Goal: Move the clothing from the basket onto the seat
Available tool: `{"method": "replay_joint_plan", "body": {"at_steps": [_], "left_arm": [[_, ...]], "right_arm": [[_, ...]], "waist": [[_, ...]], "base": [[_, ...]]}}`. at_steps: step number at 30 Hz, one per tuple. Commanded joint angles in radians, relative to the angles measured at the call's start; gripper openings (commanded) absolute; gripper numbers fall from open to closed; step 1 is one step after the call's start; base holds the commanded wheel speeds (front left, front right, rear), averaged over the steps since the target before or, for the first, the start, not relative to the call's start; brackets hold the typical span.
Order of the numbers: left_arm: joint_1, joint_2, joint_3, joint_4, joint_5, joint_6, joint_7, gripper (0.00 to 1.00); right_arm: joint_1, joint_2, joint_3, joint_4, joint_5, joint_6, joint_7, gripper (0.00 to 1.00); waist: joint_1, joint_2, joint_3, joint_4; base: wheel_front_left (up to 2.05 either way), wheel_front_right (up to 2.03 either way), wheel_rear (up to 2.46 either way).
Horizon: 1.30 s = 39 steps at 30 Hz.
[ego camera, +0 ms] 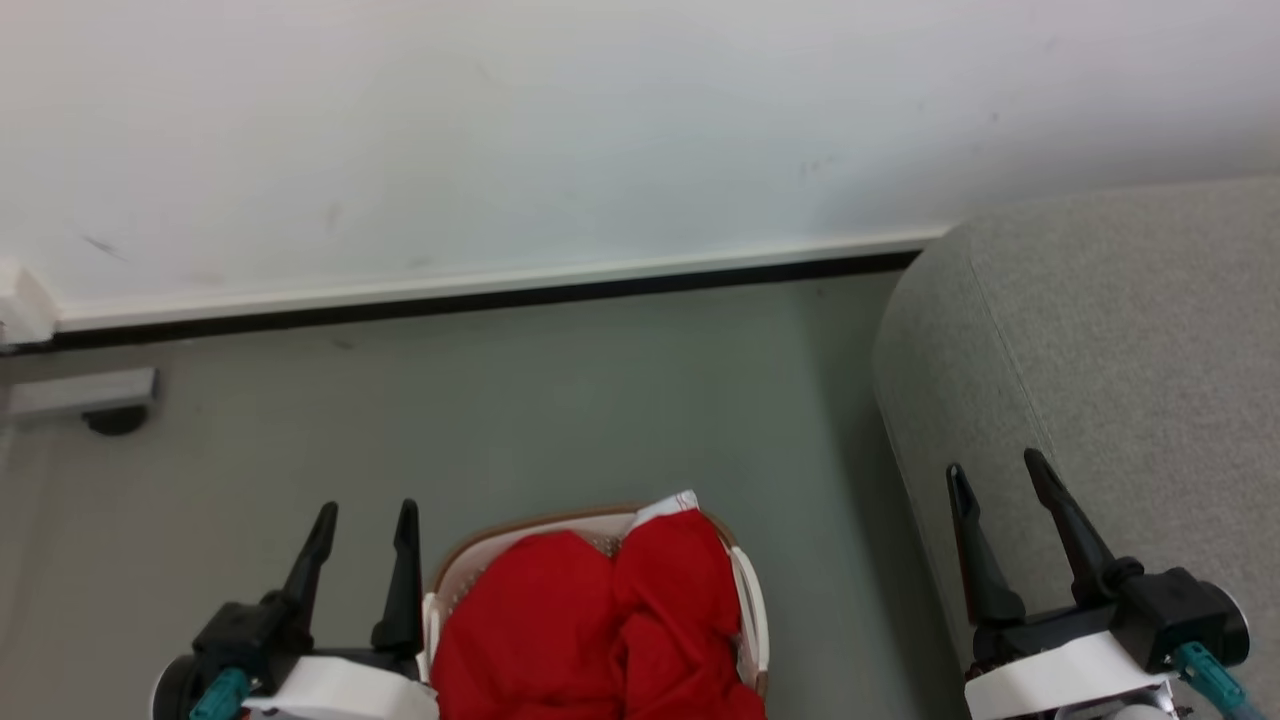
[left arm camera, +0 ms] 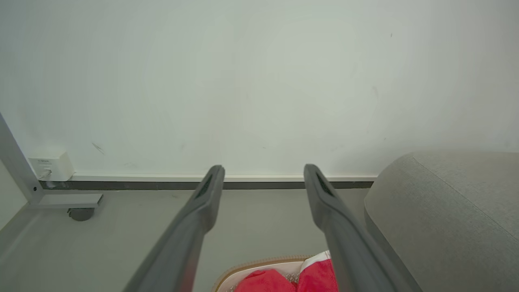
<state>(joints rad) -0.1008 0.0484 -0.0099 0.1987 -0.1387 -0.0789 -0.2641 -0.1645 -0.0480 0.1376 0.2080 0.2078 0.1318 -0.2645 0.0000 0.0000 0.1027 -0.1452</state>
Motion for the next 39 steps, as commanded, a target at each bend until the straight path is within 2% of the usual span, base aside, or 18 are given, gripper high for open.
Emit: {"method": "replay_joint_plan", "body": {"at_steps": [1,6,12,25,30,39], "left_arm": [[-0.017,0.004,0.004,0.007,0.01,-0.002,-0.001,1.0],[-0.076,0.007,0.001,0.058,0.048,-0.014,-0.001,1.0],[-0.167,0.052,-0.033,0.167,0.086,-0.034,-0.001,1.0],[-0.434,0.148,-0.166,0.599,0.157,-0.05,0.003,1.0],[-0.544,0.178,-0.251,0.764,0.179,-0.052,0.027,1.0],[-0.693,0.231,-0.473,0.997,0.203,-0.051,0.142,1.0]], "right_arm": [[-0.017,-0.004,-0.002,-0.006,0.0,-0.002,0.0,1.0],[-0.049,-0.004,-0.01,-0.031,0.011,-0.002,0.0,1.0],[-0.09,-0.004,-0.012,-0.057,0.029,-0.002,0.0,1.0],[-0.179,-0.004,-0.018,-0.119,0.077,-0.002,0.0,1.0],[-0.213,-0.003,-0.013,-0.142,0.097,-0.002,0.0,1.0],[-0.24,-0.003,-0.002,-0.165,0.15,-0.002,0.0,1.0]], "waist": [[0.0,0.0,0.042,-0.031],[0.0,0.0,0.126,-0.072],[0.0,0.0,0.221,-0.118],[0.0,0.0,0.442,-0.198],[0.0,0.0,0.526,-0.229],[0.0,0.0,0.643,-0.292]], "base": [[0.0,0.0,0.0],[0.0,0.0,0.0],[0.0,0.0,0.0],[0.0,0.0,0.0],[0.0,0.0,0.0],[0.0,0.0,0.0]]}}
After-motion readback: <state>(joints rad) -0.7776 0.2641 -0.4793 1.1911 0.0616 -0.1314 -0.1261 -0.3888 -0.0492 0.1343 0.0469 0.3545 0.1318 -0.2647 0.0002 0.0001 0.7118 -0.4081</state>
